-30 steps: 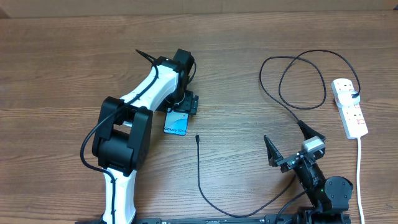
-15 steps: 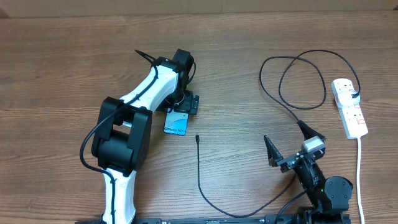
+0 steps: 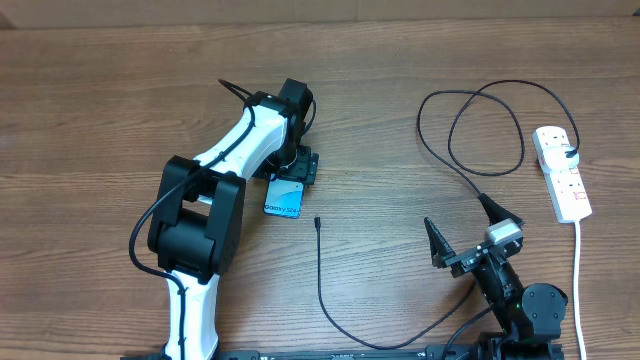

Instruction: Plug charger to phone and switch on socket

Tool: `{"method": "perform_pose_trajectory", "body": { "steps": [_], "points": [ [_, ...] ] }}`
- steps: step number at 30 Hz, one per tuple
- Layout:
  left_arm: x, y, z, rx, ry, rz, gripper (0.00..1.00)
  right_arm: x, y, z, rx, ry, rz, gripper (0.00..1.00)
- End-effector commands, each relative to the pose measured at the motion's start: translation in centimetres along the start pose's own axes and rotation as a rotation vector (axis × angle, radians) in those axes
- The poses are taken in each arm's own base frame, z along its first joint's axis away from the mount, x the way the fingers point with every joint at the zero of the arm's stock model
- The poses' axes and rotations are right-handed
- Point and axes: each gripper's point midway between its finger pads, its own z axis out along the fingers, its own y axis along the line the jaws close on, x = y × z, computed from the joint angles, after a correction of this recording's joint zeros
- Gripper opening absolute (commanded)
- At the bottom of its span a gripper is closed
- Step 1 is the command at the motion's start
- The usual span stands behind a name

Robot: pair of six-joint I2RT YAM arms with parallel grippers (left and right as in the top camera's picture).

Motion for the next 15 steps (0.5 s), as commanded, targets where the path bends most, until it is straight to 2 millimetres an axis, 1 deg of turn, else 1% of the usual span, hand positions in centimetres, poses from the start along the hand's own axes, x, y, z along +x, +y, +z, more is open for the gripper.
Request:
{"method": "perform_pose_trajectory", "body": {
  "steps": [1,4,6,8,9,15],
  "points": [
    [3.59,1.79,5.06,-0.071,0.166,0.042,0.84,0.12,-0.04,0.01,0.004,-0.005,0.002,1.0],
    [3.53,1.78,5.07,-0.071,0.164,0.041,0.81,0.12,-0.03,0.01,0.004,-0.005,0.003,1.0],
    [3.29,1.72,5.12,-0.068,0.154,0.041,0.76,0.12,-0.04,0.01,0.004,-0.005,0.002,1.0],
    [3.2,1.49,5.13,-0.056,0.15,0.039,0.67,0.12,-0.04,0.01,0.004,-0.005,0.003,1.0],
    [3.21,1.23,5.14,-0.041,0.151,0.038,0.64,0.12,-0.04,0.01,0.004,-0.005,0.003,1.0],
    [2.8,0.94,4.32,-0.029,0.149,0.037,0.64,0.12,-0.04,0.01,0.004,-0.005,0.003,1.0]
  ]
}}
